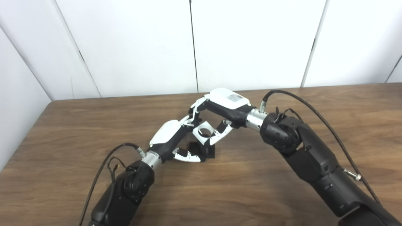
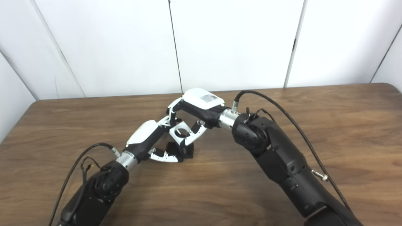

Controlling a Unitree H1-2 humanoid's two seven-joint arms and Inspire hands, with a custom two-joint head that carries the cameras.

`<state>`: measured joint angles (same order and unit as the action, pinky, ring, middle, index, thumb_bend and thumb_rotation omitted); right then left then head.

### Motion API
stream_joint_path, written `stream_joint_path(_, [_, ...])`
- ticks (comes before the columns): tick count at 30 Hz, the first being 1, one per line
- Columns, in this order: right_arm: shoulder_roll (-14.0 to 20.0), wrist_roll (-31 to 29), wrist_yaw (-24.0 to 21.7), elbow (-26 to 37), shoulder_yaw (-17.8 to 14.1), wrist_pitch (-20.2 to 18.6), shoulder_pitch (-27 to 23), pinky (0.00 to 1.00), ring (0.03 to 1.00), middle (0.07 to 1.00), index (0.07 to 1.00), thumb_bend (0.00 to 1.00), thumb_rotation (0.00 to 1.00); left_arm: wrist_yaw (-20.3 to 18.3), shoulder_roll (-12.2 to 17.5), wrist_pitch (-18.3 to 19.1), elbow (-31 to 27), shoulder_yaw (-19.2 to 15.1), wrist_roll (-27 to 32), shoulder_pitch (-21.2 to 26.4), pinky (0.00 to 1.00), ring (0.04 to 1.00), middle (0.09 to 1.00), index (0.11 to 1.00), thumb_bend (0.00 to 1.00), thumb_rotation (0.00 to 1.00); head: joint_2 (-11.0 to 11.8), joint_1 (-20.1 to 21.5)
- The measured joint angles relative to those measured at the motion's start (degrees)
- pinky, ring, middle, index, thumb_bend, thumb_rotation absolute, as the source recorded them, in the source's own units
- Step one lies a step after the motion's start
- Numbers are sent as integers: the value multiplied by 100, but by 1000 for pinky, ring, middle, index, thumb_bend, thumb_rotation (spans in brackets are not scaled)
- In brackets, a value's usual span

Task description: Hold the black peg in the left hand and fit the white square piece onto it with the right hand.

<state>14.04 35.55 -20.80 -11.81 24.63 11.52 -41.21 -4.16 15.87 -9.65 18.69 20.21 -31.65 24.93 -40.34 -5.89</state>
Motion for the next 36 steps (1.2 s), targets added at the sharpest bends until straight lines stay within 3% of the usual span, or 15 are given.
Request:
stream_joint_path(21, [27, 9, -304, 188, -1, -4, 3, 892, 845, 778, 480, 518, 144, 101, -6, -22, 68, 23, 1, 33, 943, 988, 919, 492, 522, 76, -35, -9])
stream_joint_path(36, [41, 74, -269, 59, -4, 1, 14, 879, 839, 778, 480, 518, 145, 102, -5, -2, 40, 21, 0, 17, 937, 984, 926, 492, 522, 76, -70, -62])
